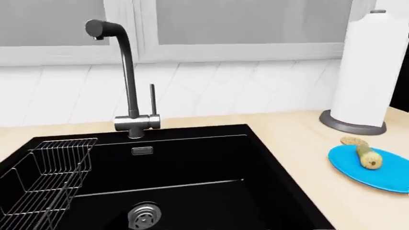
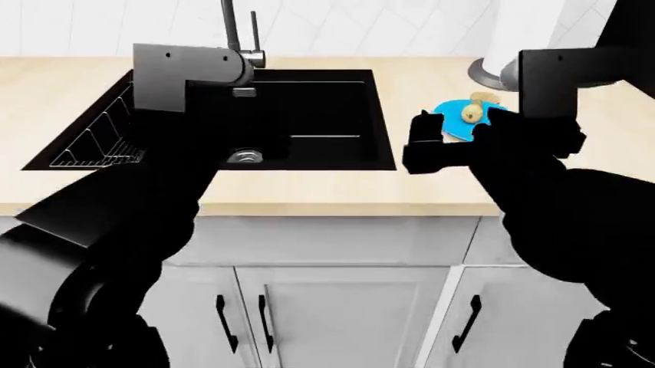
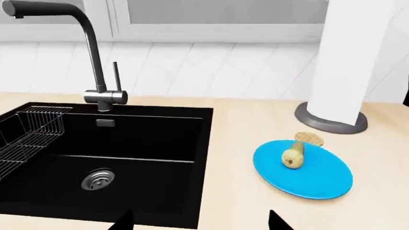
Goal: Pick the squash from the counter and place it in the sink. Then turn on the sink faucet.
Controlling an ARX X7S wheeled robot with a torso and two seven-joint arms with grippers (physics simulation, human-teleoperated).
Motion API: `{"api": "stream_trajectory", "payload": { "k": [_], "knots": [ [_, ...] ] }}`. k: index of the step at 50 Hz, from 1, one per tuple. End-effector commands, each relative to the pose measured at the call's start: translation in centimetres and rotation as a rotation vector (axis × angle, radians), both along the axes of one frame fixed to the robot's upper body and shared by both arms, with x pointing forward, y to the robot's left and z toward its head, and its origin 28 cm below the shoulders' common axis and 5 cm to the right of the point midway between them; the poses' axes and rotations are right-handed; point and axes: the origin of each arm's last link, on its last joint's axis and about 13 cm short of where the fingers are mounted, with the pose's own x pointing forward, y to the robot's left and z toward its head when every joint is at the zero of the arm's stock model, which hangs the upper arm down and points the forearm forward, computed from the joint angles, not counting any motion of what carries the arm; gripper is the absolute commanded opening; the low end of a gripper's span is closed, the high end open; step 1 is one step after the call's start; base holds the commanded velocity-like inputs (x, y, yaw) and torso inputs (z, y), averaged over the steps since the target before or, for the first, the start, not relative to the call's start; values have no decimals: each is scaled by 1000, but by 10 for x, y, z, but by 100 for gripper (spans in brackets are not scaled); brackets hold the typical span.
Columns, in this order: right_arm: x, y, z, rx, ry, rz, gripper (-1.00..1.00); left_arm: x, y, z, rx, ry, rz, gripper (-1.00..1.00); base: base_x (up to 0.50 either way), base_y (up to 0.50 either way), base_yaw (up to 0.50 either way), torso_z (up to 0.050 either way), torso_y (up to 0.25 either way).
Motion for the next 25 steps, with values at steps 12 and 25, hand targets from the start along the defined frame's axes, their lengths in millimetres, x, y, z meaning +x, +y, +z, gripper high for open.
{"api": "stream_trajectory", "payload": {
  "k": [12, 25],
  "knots": [
    [76, -18, 52, -88, 95, -89, 100, 66, -21, 56, 84, 16, 66, 100, 343, 0, 0, 0, 0],
    [70, -23, 56, -208, 185, -141, 100, 54, -22, 75, 359, 28, 64, 100, 500, 0, 0, 0, 0]
  ]
}}
